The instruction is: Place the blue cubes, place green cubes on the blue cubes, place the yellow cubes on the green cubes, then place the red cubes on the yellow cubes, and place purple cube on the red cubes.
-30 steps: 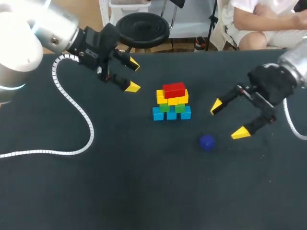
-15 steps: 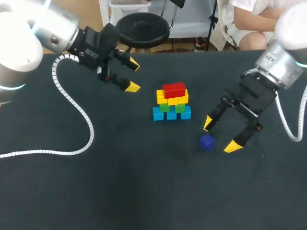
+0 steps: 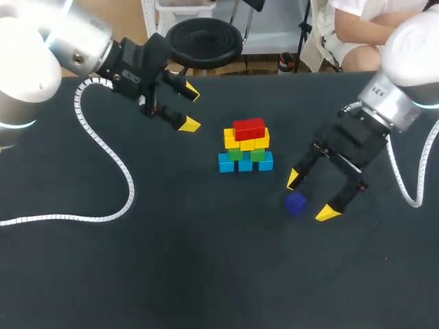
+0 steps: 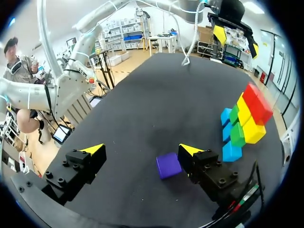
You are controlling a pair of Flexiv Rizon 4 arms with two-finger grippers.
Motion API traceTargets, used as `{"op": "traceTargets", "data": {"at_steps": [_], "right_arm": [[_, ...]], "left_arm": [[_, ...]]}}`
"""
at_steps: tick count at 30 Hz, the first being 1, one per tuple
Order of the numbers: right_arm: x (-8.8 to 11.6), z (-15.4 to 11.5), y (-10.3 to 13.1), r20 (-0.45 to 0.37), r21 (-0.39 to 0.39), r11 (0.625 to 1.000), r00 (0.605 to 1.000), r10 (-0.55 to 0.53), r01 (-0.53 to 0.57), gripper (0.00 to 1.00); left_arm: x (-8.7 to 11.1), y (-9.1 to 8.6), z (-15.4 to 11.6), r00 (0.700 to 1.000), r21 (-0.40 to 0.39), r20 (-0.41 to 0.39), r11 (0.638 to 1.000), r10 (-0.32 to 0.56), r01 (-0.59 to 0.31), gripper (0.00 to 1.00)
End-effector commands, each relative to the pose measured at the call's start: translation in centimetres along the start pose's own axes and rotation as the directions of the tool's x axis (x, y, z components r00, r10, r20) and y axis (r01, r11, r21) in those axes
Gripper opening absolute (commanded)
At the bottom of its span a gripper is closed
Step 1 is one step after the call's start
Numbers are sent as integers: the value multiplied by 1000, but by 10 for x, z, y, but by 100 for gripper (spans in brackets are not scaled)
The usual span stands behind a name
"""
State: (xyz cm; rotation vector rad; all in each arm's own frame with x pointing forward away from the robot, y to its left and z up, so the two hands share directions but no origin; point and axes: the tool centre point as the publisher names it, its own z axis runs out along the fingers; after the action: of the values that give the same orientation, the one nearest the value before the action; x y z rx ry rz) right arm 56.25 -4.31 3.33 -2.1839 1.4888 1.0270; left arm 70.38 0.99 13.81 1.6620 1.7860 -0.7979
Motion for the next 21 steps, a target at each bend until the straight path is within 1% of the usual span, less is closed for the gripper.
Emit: {"op": "traceTargets", "data": {"at_steps": [1, 11, 18, 21], "right_arm": [[10, 5, -6, 20, -11, 1000, 1000, 1, -1, 100], [16, 8, -12, 21, 0, 1000, 1000, 4, -4, 100], [18, 9, -18, 2, 10, 1000, 1000, 22, -22, 100], [16, 7, -17, 1, 40, 999, 1000, 17, -17, 100]], "left_arm": [[1, 0, 0, 1000, -1, 2, 1000, 2, -2, 100], [1, 0, 0, 1000, -1, 2, 1000, 2, -2, 100], [1, 0, 0, 1000, -1, 2, 1000, 2, -2, 100], [1, 0, 0, 1000, -1, 2, 1000, 2, -2, 100]]}}
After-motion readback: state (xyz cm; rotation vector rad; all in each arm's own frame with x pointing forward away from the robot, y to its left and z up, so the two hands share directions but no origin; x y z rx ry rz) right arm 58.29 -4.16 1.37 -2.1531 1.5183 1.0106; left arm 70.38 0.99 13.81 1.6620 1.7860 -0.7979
